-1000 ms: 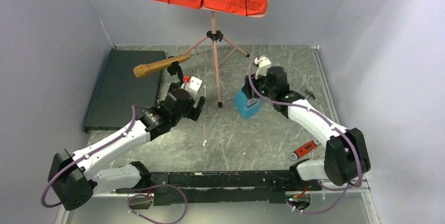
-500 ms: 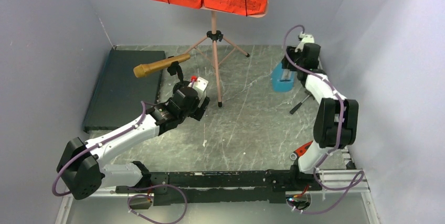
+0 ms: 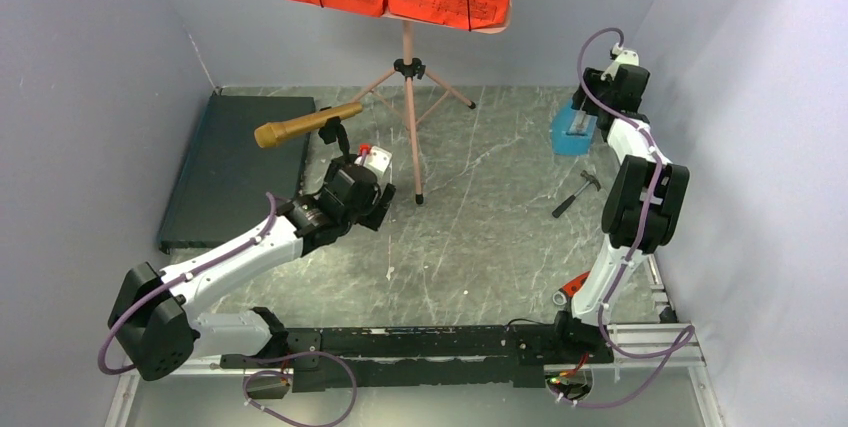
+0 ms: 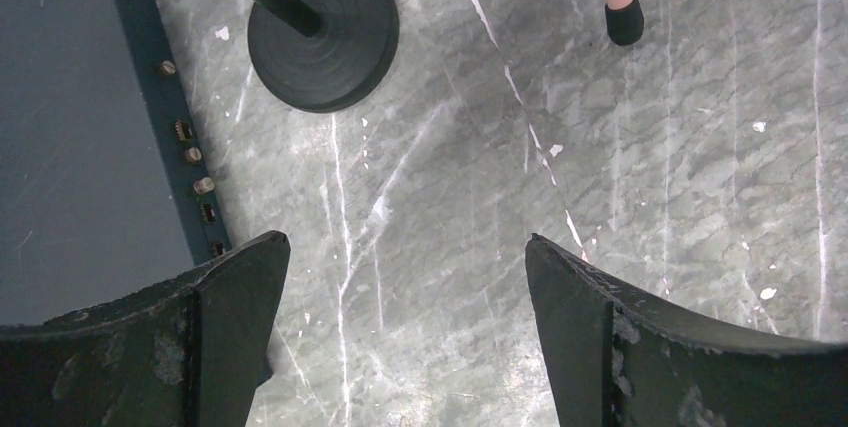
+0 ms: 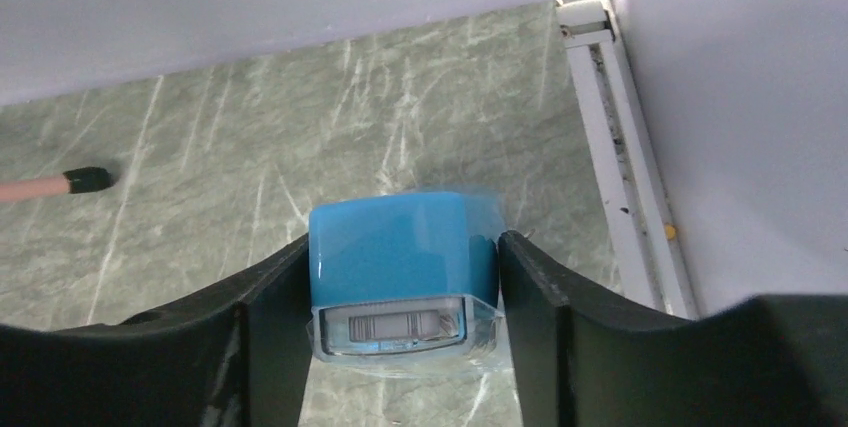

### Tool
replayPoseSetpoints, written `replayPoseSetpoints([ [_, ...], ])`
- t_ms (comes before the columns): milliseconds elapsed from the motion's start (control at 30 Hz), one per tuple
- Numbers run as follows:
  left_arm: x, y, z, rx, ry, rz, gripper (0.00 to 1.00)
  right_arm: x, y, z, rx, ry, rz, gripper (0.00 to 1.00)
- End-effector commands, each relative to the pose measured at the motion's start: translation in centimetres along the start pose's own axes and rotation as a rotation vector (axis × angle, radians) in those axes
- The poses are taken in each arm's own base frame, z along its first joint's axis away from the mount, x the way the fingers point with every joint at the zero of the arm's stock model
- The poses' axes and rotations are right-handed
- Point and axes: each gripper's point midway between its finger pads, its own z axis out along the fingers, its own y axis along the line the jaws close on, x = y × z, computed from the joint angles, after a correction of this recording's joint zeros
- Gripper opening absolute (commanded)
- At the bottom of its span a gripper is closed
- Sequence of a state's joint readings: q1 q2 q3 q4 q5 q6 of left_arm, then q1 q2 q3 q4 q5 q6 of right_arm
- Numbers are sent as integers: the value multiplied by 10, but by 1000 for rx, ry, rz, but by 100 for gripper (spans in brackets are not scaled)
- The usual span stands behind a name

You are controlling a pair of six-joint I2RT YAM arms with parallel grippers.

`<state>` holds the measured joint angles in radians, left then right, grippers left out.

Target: Pack up the instrument practice props

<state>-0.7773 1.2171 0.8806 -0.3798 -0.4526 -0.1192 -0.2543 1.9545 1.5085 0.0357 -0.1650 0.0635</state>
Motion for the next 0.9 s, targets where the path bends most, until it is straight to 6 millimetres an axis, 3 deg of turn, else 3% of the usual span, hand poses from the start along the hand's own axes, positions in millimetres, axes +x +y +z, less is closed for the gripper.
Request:
replayPoseSetpoints([
  [0, -22, 10, -10, -41, -28, -86, 94, -56, 22, -18, -69, -143, -37, 77],
  [100, -27, 12, -12, -37, -24, -105, 94, -60, 22, -30, -58, -148, -50, 93],
  [167, -32, 15, -14, -25, -30, -122, 94, -63, 23, -40, -52, -153, -66, 99],
  [333, -50, 28, -23, 9, -69, -182, 94, -81, 26, -82, -29, -200, -70, 100],
  [500, -71, 46, -33, 0, -80, -209, 94, -64, 45, -125, -60, -224, -22, 100],
  [667, -102, 62, -50, -6, -122, -214, 94, -38, 79, -162, -127, -239, 29, 100],
  [800, -128, 76, -61, -11, -158, -206, 94, -17, 133, -194, -221, -260, 11, 100],
  [867, -135, 86, -60, -27, -151, -198, 94, -6, 148, -206, -258, -255, 25, 100],
])
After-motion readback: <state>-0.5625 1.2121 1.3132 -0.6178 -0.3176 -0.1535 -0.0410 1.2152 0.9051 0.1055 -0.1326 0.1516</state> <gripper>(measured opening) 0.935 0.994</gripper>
